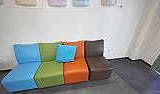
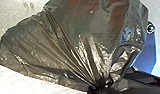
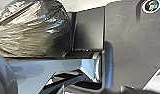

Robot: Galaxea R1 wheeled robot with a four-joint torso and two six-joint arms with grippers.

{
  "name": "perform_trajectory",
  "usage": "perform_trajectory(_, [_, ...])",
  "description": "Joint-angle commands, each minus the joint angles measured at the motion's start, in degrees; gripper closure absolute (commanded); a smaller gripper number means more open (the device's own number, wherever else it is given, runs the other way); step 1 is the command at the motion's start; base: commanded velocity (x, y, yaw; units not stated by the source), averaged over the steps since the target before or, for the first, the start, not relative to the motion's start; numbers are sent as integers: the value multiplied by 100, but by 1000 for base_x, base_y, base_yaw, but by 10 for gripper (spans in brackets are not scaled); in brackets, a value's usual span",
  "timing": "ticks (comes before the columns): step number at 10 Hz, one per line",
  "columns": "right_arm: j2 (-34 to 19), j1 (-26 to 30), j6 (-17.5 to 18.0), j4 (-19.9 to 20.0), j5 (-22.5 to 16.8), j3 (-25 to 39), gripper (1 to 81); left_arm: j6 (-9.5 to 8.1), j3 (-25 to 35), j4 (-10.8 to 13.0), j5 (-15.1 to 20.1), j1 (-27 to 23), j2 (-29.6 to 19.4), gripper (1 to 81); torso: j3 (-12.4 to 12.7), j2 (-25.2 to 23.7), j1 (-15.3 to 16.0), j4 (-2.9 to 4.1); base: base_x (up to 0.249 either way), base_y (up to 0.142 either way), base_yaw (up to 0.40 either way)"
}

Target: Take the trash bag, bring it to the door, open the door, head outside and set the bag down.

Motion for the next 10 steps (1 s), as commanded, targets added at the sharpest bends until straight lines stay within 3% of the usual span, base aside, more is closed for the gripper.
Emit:
perform_trajectory(1, [-28,209,-34,-48,-461,59,10,11,6,59,343,-296,-23,811,0,-11,6,0,0,0,0])
perform_trajectory(3, [-19,227,-25,-74,-461,59,10,11,-56,59,343,-304,21,811,429,7,-11,0,0,0,0])
perform_trajectory(5, [-19,227,-25,-83,-461,50,10,11,-310,59,343,-304,170,811,650,5,-11,0,0,0,0])
perform_trajectory(6, [-11,218,-25,-83,-461,32,10,11,-425,59,343,-304,223,811,413,5,-13,0,0,0,0])
perform_trajectory(7, [-2,218,-25,-74,-461,6,10,11,-443,59,351,-304,232,811,500,575,-389,0,0,0,0])
perform_trajectory(10, [42,227,-25,-83,-461,-47,10,19,-443,77,351,-304,241,811,568,807,-540,0,0,0,0])
